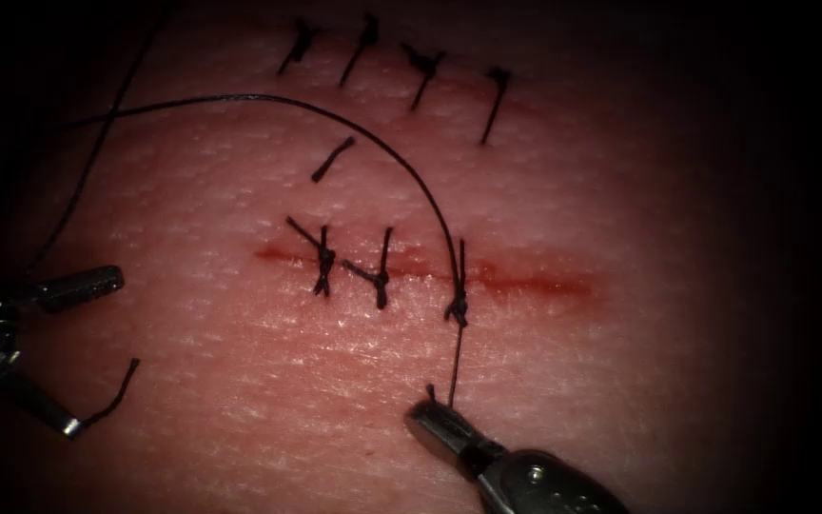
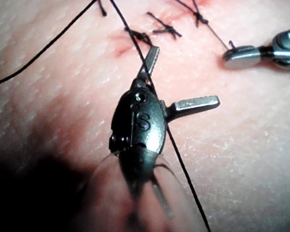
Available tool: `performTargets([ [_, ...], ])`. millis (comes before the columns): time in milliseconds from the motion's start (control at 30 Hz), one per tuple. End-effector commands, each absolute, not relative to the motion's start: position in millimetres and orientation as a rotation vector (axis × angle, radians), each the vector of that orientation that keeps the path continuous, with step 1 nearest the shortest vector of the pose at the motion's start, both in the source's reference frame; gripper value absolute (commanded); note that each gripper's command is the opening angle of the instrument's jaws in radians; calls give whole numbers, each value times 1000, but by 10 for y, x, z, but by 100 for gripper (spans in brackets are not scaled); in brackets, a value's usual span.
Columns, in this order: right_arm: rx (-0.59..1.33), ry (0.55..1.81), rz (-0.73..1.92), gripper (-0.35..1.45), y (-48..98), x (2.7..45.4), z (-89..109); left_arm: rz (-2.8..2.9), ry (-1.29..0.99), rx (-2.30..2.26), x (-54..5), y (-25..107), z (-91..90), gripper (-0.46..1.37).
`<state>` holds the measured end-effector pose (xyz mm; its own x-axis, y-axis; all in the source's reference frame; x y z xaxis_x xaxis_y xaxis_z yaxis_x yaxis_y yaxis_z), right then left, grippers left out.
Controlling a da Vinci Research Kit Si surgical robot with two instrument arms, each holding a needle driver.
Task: Wound Closure
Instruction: Regrasp the suture with the left tool, then continue to tension the knot
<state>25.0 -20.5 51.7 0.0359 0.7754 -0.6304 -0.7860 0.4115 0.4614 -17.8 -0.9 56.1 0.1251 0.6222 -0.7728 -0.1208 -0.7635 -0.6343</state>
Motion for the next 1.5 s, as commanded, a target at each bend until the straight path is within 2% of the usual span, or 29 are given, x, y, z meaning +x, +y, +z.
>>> performTargets([
  [33,-21,953,1197,-35,-205,250,516,1711,-444,-1847,-180,-5,563,123],
  [133,-21,953,1196,-35,-205,248,517,1739,-292,-1806,-205,12,568,109],
  [567,-22,953,1197,-35,-206,250,517,1687,-375,-1792,-302,25,615,103],
  [767,-24,952,1191,-35,-206,250,516,1684,-335,-1767,-349,34,651,101],
  [1233,-22,950,1191,-35,-208,252,515,1671,-262,-1719,-362,64,681,85],
  [1267,-22,950,1191,-35,-208,252,515,1672,-258,-1717,-362,64,682,71],
  [1333,-22,950,1191,-35,-208,252,514,1666,-279,-1720,-362,63,682,20],
  [1400,-22,950,1191,-35,-208,252,514,1664,-299,-1726,-362,62,681,-21],
  [1433,-22,950,1191,-35,-208,252,514,1661,-313,-1729,-362,61,681,-35],
  [1500,-22,950,1191,-35,-208,252,514,1649,-333,-1725,-362,61,680,-35],
])
